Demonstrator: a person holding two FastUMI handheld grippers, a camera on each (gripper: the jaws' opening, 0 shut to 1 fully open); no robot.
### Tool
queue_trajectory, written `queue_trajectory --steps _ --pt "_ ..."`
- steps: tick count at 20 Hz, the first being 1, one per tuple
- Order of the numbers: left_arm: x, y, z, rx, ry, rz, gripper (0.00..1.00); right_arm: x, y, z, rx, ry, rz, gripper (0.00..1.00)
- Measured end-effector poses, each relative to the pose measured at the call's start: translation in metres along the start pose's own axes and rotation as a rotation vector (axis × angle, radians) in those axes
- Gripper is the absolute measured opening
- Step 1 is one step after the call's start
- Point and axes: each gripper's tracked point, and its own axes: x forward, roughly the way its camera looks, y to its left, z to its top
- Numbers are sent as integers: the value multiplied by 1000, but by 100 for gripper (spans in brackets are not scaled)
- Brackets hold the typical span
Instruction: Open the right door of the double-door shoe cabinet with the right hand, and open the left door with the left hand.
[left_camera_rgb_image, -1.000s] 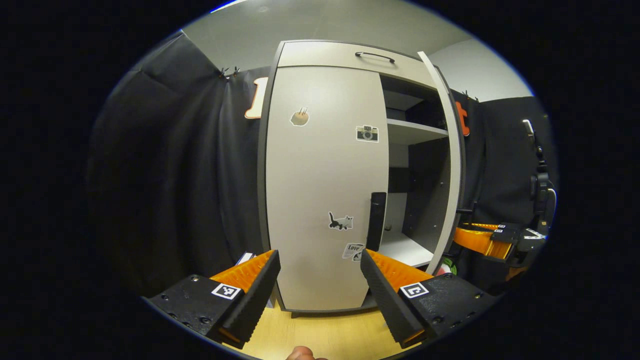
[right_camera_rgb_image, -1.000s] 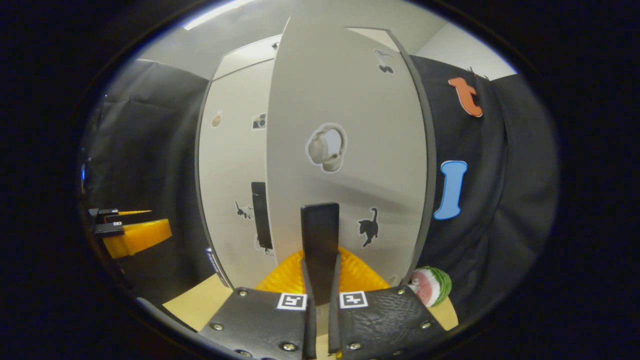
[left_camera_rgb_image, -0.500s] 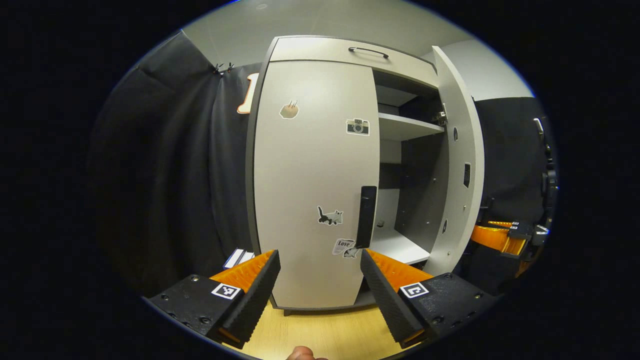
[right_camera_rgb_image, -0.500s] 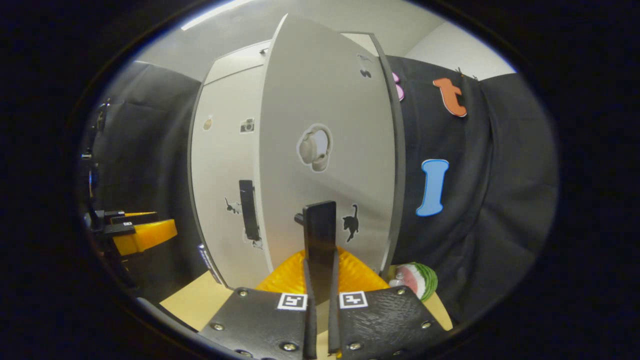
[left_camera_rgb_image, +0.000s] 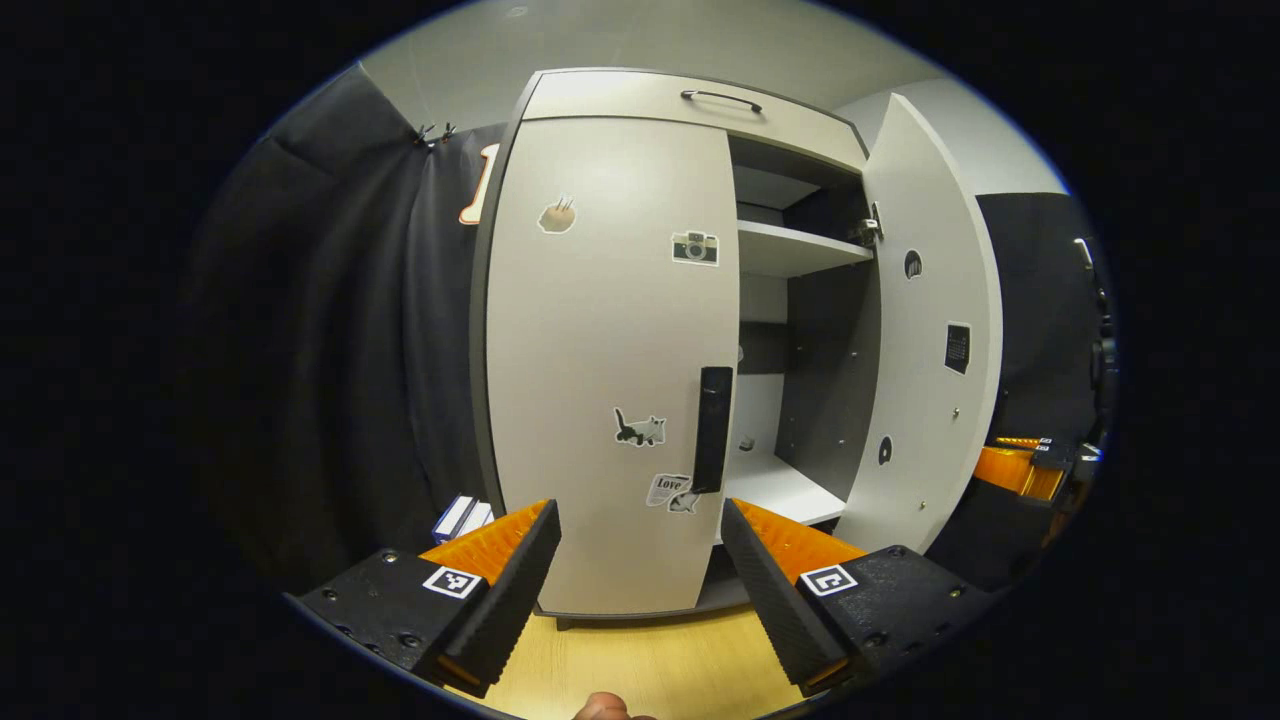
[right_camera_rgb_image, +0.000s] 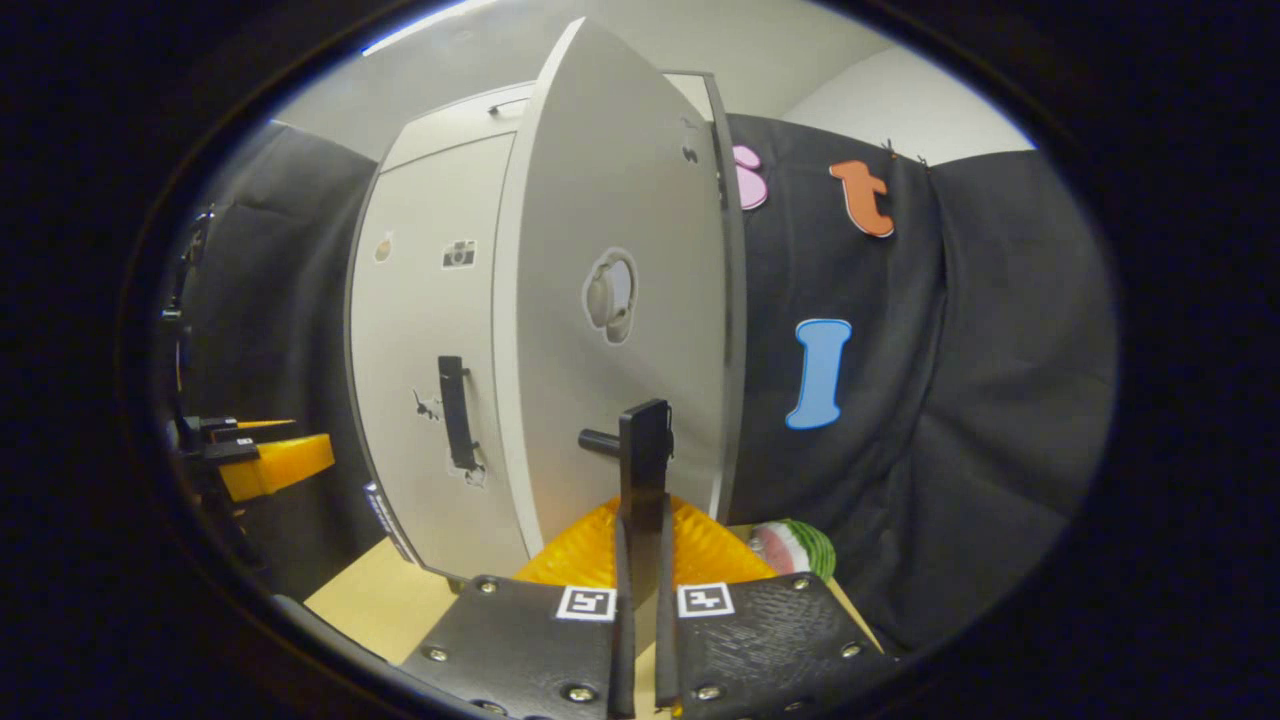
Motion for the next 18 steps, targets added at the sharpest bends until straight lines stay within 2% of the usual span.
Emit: queue_trajectory --steps 1,2,14,18 --pt "0 -4 0 0 0 -10 100 -1 -2 0 1 1 -5 12" --pt "0 -7 0 1 0 -17 100 -1 -4 -1 3 -1 -12 8" --pt "4 -37 -1 5 4 -67 100 -8 -47 -7 8 8 -122 7" --pt "10 -50 -4 6 12 -78 100 -9 -65 -8 11 6 -158 2"
